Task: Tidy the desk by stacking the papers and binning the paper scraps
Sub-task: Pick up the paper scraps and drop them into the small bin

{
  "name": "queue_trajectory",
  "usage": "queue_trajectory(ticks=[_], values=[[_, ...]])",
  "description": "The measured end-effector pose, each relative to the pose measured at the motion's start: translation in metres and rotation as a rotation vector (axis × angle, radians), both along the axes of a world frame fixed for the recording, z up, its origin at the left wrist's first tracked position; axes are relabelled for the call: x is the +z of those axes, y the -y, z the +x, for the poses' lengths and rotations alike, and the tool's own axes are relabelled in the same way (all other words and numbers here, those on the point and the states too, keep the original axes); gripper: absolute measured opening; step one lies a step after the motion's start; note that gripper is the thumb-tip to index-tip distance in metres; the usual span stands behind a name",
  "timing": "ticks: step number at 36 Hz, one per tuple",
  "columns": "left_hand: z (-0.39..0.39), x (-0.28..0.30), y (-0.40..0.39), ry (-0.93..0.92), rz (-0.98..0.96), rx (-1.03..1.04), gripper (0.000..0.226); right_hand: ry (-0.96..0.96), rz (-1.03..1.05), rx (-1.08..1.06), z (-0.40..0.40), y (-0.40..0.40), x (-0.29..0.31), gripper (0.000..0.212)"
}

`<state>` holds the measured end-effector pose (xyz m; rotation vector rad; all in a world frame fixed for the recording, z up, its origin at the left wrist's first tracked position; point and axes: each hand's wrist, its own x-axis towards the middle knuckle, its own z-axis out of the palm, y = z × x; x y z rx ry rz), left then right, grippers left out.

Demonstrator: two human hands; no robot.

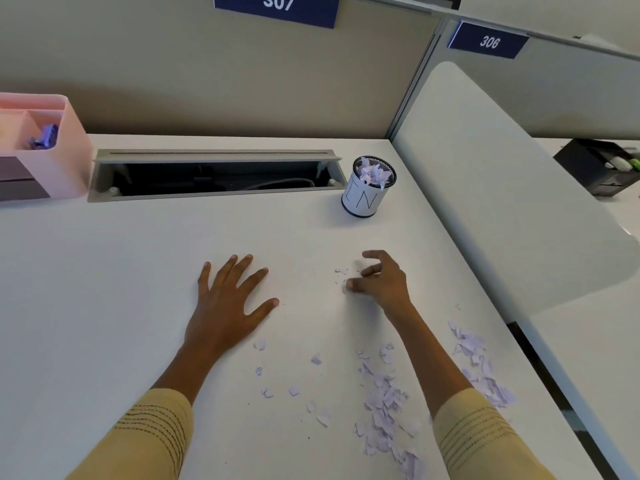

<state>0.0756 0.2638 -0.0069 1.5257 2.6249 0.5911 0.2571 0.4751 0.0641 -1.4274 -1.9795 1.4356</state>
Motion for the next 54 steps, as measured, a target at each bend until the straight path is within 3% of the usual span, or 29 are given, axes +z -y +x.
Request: queue_trajectory(ticks=[3, 5, 10, 14, 19, 21, 23, 28, 32, 38, 41, 47, 54], values=[[0.000, 0.001, 0.000, 0.000, 0.006, -0.003, 0.074, -0.016, 0.262, -0.055, -0.001, -0.015, -0.009, 0.035], [0.000, 0.001, 0.000, 0.000, 0.007, -0.001, 0.073, 0.074, 0.443, -0.047, 0.002, -0.024, -0.015, 0.030], [0.000, 0.001, 0.000, -0.013, 0.008, -0.009, 0.071, 0.305, 0.391, 0.195, 0.006, -0.027, -0.036, 0.076], [0.001, 0.002, 0.001, -0.014, 0.022, -0.006, 0.070, 0.354, 0.461, 0.358, 0.001, -0.014, -0.042, 0.080], [0.001, 0.002, 0.001, -0.007, 0.020, -0.009, 0.071, 0.327, 0.632, 0.552, -0.005, 0.002, -0.041, 0.054], [0.001, 0.002, 0.001, -0.003, 0.013, -0.007, 0.072, 0.327, 0.721, 0.609, -0.002, 0.009, -0.040, 0.056], [0.001, 0.003, 0.000, -0.002, 0.012, -0.005, 0.072, 0.330, 0.756, 0.617, 0.001, 0.018, -0.035, 0.060], [0.001, 0.003, 0.000, -0.008, 0.013, -0.006, 0.071, 0.453, 0.879, 0.610, 0.007, 0.018, -0.029, 0.030], [0.002, 0.004, 0.000, -0.001, 0.014, -0.006, 0.072, 0.386, 0.831, 0.558, 0.004, 0.005, -0.025, 0.021], [0.001, 0.004, 0.000, -0.003, 0.003, -0.013, 0.072, 0.226, 0.423, 0.276, -0.007, -0.025, 0.007, 0.017], [0.001, 0.004, 0.000, -0.012, -0.005, -0.014, 0.071, 0.098, 0.330, 0.138, -0.013, -0.050, 0.032, 0.017], [0.001, 0.004, 0.000, -0.017, -0.027, -0.014, 0.071, -0.098, 0.434, -0.029, -0.052, -0.099, 0.086, 0.018], [0.001, 0.003, 0.000, -0.025, -0.032, -0.015, 0.069, 0.050, 0.582, 0.108, -0.090, -0.131, 0.101, 0.020]])
